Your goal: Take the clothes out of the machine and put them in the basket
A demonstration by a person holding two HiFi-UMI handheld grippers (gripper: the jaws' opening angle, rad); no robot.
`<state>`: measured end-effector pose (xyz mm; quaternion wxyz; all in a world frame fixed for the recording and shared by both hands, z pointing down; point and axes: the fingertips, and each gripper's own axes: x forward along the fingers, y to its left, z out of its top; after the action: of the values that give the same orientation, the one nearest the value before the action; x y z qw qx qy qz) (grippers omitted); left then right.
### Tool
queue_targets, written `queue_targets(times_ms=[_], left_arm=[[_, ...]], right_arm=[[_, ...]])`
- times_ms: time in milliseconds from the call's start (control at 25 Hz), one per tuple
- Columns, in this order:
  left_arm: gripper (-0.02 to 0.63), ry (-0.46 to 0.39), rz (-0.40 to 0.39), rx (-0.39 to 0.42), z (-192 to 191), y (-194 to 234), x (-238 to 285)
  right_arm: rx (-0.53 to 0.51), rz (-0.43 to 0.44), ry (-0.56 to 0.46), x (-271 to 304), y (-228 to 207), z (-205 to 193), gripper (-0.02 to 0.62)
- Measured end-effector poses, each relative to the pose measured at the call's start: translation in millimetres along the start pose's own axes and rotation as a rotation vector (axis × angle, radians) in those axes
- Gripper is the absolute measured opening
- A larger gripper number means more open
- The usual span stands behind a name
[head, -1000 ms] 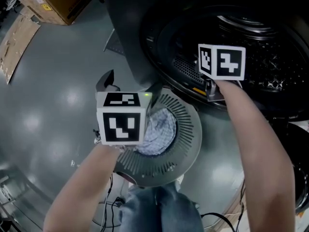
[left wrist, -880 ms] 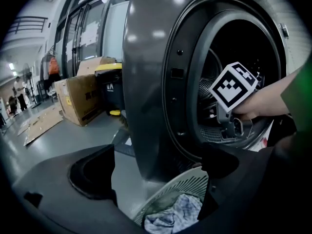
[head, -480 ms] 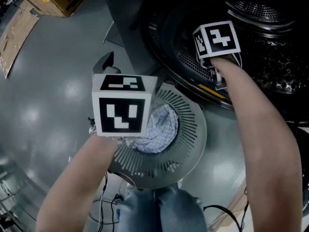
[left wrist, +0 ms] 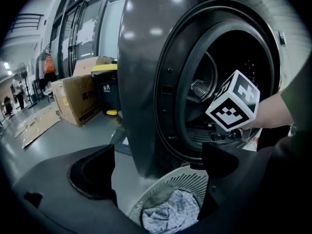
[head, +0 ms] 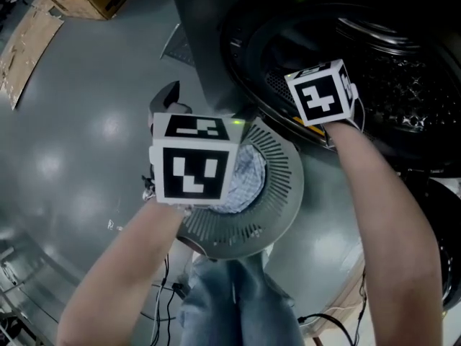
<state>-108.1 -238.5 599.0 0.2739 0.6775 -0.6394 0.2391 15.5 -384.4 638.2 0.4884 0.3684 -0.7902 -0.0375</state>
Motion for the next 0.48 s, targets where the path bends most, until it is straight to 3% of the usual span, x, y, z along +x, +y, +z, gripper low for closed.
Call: queue_targets(times_ms=[160, 480], left_arm=[[0.563, 0.02, -0.005, -0.004, 7, 0, -30], [0.563, 0.07, -0.008, -0.031, 19, 4, -80]], right_arm=[[-0.033, -0.04, -0.017, -40, -6, 10, 0.054], [0.063, -0.007, -0.006, -111, 8, 2, 0.054]])
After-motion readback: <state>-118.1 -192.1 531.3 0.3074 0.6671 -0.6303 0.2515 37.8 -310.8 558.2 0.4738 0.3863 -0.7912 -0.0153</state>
